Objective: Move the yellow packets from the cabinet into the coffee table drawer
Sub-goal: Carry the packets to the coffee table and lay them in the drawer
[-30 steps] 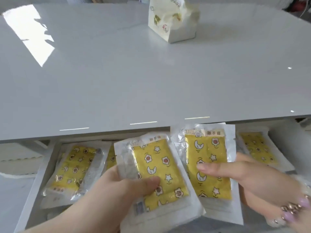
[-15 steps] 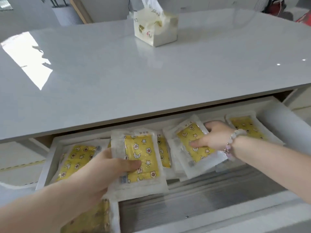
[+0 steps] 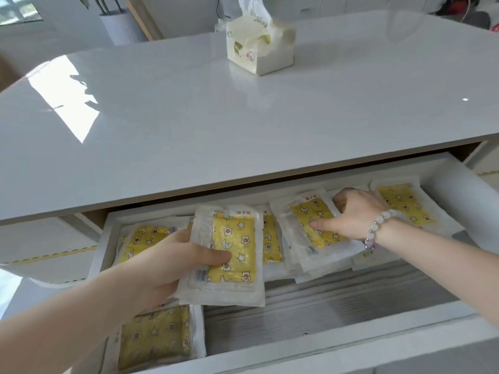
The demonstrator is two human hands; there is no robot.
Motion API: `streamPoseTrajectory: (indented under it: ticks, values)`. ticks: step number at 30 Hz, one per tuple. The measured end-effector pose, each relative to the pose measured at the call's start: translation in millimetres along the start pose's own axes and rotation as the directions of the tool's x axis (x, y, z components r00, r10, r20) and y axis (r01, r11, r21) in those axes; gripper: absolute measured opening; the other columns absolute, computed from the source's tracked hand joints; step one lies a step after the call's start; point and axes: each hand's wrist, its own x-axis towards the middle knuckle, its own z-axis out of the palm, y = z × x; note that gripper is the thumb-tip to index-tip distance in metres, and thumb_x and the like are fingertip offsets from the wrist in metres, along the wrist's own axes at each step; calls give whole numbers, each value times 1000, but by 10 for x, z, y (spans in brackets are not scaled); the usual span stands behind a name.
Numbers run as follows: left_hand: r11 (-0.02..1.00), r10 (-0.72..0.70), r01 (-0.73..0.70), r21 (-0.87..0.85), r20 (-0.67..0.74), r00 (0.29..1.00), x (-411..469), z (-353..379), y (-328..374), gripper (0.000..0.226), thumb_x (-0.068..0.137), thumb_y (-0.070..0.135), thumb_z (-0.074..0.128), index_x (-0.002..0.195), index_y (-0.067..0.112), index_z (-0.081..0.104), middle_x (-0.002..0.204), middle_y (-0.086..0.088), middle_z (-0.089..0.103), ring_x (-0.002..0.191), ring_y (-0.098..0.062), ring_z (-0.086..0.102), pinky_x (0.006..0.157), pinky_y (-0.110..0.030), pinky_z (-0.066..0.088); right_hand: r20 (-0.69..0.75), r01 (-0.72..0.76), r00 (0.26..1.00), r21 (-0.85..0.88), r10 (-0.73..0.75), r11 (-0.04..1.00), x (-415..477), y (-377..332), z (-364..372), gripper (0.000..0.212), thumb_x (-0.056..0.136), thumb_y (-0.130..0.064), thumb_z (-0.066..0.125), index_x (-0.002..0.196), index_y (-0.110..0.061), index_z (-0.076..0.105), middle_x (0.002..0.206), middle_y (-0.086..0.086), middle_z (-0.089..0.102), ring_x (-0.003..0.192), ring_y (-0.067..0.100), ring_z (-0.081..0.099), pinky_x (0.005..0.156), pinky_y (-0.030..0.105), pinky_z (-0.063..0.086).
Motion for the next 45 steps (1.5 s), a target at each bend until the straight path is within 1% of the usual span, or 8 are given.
streamPoseTrajectory:
  ticks: [6,12,19,25,30,37,41,45]
  values:
    - [974,80,-110,198,157,984,81,-18,33,32,79,4,69,109,11,63,98,-6,74,88,-23,72,73,-32,59,-235,288,942,199,-240,937,-219,-195,-58,56,79,-58,60,121,-22,55,119,-6,60,107,13,57,79,23,42]
    - [899,184,-281,337,290,939,137,-27,129,50,65,17,74,112,8,60,100,-6,73,90,-23,71,77,-34,56,399,53,834,630,-382,775,-300,-520,71,125,31,-83,75,133,-16,49,125,1,61,115,20,59,100,41,46]
    - [883,272,-312,351,160,949,41,-45,162,16,73,19,74,89,17,71,84,2,75,75,-13,72,71,-27,58,542,-48,641,735,-543,677,-380,-487,-7,53,67,-18,75,117,-2,63,110,11,70,105,27,66,100,44,47]
    - [686,449,-305,661,-54,892,-88,-233,159,18,73,37,74,76,19,74,62,1,70,39,-7,46,38,-22,39,463,-118,751,795,-471,595,-460,-607,53,68,43,-19,78,109,-6,64,99,9,73,94,26,70,91,43,53]
    - [645,448,-312,698,-14,894,-303,-732,159,51,47,77,69,69,30,74,67,2,72,59,-17,66,60,-29,53,471,-157,783,781,-406,604,-436,-535,16,47,56,-9,73,102,-1,66,91,12,74,82,25,72,73,32,59]
    - [109,16,-61,992,59,998,-398,-649,-357,20,85,50,62,75,32,57,74,16,53,64,2,50,57,-13,40,432,-250,876,785,-213,566,-378,-602,45,17,83,-7,65,99,-1,67,87,11,75,80,24,71,74,32,56]
    - [35,75,-71,997,68,995,-336,-651,-463,15,90,43,58,99,39,47,74,22,40,67,5,41,55,-12,32,446,-262,877,757,-180,598,-411,-649,85,12,87,-11,63,95,-3,67,82,10,75,67,19,70,59,27,56]
    - [-256,194,-126,959,179,965,-303,-670,-546,52,87,45,61,126,32,30,92,12,57,79,-6,56,58,-13,35,450,-274,875,767,-181,580,-413,-676,74,10,89,-8,61,95,-2,66,79,10,75,58,16,70,49,24,56]
